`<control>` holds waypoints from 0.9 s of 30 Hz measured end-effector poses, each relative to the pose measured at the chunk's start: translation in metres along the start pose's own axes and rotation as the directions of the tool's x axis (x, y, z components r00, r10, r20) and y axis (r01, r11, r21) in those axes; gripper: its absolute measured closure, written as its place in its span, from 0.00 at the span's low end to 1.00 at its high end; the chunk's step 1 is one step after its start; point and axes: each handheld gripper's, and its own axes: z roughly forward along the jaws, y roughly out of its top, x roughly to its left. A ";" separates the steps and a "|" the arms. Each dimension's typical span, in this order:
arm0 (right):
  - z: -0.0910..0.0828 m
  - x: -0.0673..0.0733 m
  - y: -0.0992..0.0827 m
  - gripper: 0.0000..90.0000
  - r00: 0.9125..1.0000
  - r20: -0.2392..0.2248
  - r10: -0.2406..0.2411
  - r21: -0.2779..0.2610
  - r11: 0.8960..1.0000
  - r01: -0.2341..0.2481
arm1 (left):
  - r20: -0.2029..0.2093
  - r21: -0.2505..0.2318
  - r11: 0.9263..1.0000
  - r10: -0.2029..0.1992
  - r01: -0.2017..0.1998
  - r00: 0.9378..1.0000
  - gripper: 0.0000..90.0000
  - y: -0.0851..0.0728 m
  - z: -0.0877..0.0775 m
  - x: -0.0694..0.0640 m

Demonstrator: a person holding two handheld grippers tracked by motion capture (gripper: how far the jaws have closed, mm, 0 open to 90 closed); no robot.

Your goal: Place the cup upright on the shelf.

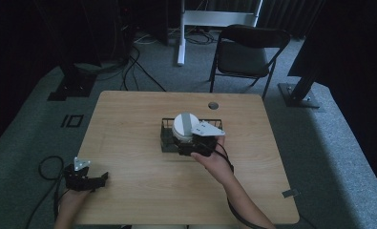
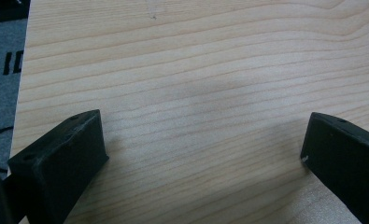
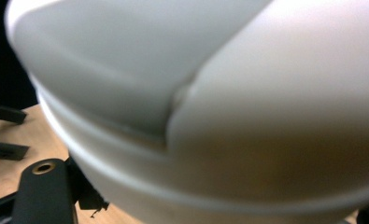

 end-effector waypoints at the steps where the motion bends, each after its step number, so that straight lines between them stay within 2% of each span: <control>1: 0.000 -0.003 0.001 0.21 1.000 0.011 0.011 -0.004 1.000 -0.011 | 0.000 0.000 1.000 0.000 0.000 1.000 0.00 0.000 0.000 0.000; 4: 0.001 -0.008 0.002 0.21 0.999 0.030 0.012 -0.001 1.000 -0.012 | 0.000 0.001 1.000 0.001 -0.001 1.000 0.00 0.000 0.000 0.000; 7: 0.003 -0.019 0.004 0.21 0.996 0.088 0.012 0.002 1.000 -0.012 | 0.000 0.001 1.000 0.001 -0.001 1.000 0.00 0.000 0.000 0.000; 9: 0.004 -0.021 0.004 0.21 0.995 0.094 0.014 0.009 1.000 -0.015 | 0.000 0.001 1.000 0.001 -0.001 1.000 0.00 0.000 0.000 0.000; 13: 0.008 -0.038 -0.001 0.21 0.987 0.155 0.046 0.022 0.998 -0.050 | 0.000 0.000 1.000 0.000 0.000 1.000 0.00 0.000 0.000 0.000; 16: 0.009 -0.041 -0.003 0.21 0.985 0.166 0.047 0.026 0.998 -0.052 | -0.001 0.001 1.000 0.001 -0.001 1.000 0.00 0.000 0.000 0.000; 17: 0.011 -0.048 -0.007 0.21 0.981 0.184 0.055 0.040 0.997 -0.063 | 0.000 0.001 1.000 0.000 0.000 1.000 0.00 0.000 0.000 0.000; 27: 0.018 -0.071 -0.021 0.21 0.966 0.249 0.065 0.085 0.992 -0.089 | 0.000 0.001 1.000 0.000 0.000 1.000 0.00 0.000 0.000 0.000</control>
